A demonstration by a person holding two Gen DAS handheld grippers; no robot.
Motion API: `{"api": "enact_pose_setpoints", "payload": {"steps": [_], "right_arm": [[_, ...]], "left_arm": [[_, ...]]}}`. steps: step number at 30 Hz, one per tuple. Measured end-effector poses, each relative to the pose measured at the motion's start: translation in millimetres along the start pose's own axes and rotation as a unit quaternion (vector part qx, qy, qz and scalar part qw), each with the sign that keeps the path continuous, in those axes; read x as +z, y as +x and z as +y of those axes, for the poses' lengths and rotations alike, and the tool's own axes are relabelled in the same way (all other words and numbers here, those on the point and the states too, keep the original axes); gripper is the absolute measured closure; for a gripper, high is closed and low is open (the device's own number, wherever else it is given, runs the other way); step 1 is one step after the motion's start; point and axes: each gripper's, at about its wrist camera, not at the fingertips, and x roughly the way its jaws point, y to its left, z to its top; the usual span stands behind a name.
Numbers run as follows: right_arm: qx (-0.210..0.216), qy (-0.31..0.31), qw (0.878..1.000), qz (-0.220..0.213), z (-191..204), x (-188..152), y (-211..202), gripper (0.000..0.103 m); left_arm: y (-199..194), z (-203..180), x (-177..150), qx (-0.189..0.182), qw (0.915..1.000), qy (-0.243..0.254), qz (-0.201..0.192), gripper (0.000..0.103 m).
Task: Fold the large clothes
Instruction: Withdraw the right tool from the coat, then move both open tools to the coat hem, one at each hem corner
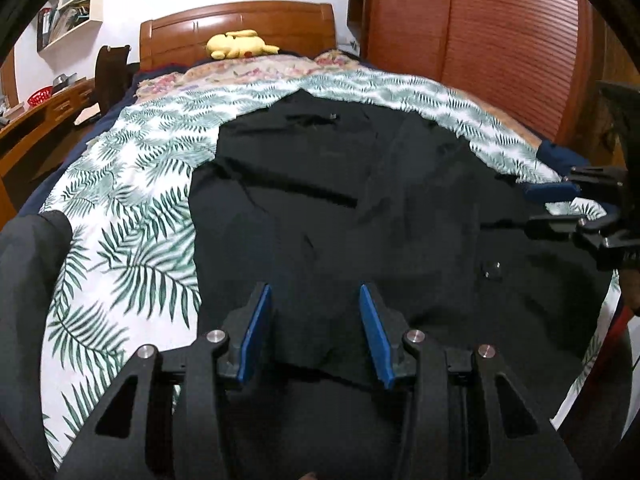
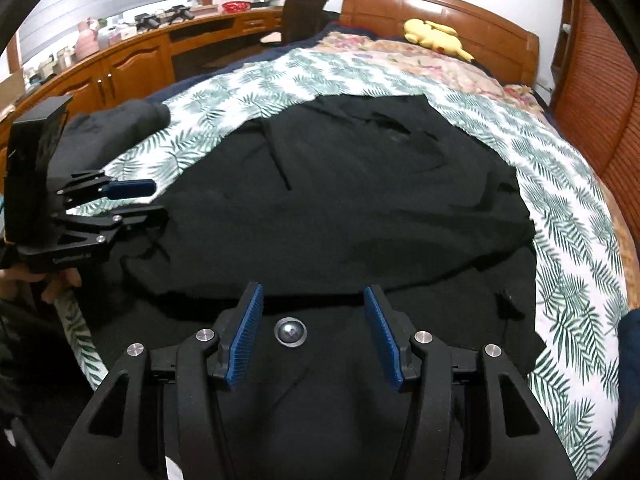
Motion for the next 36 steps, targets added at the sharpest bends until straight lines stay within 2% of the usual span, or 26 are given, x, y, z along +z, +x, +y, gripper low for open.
{"api": "enact_pose_setpoints", "payload": {"steps": [11, 20, 21, 22, 25, 27, 31, 36], "right_arm": [[-0.03, 0.015, 0.999, 0.011, -21.2, -36.8, 12.7, 0.049], [-0.031, 0.052, 0.998, 0.013, -49.6, -61.1, 17.6, 0.046], [-0.03, 0.053, 0.998, 0.011, -51.0, -62.0, 17.1, 0.046], [-0.028, 0.054, 0.998, 0.008, -53.7, -61.7, 16.1, 0.046], [-0.027, 0.054, 0.998, 0.0, -59.0, -57.0, 11.6, 0.046], [-0.029, 0.052, 0.998, -0.004, -62.2, -51.4, 9.6, 0.046], [-0.045, 0.039, 0.998, -0.012, -70.6, -34.5, 8.1, 0.046], [-0.064, 0.046, 0.997, -0.022, -91.6, -5.6, 12.6, 0.046]], "left_arm": [[24.9, 9.4, -7.2, -0.001, 0.9988, -0.023, 0.044, 0.058], [22.1, 6.6, -9.6, 0.022, 0.9988, -0.021, 0.038, 0.058], [18.9, 3.8, -9.1, 0.026, 0.9991, -0.014, 0.032, 0.061], [16.6, 3.0, -8.4, 0.023, 0.9993, -0.011, 0.029, 0.075], [9.0, 1.8, -5.4, 0.015, 0.9997, -0.007, 0.018, 0.096], [-2.1, 3.4, -0.9, 0.011, 0.9998, -0.013, -0.004, 0.099], [-31.5, 14.8, 10.5, 0.027, 0.9971, -0.036, -0.062, 0.1], [-46.3, 28.0, 12.9, 0.023, 0.996, -0.042, -0.076, 0.099]]}}
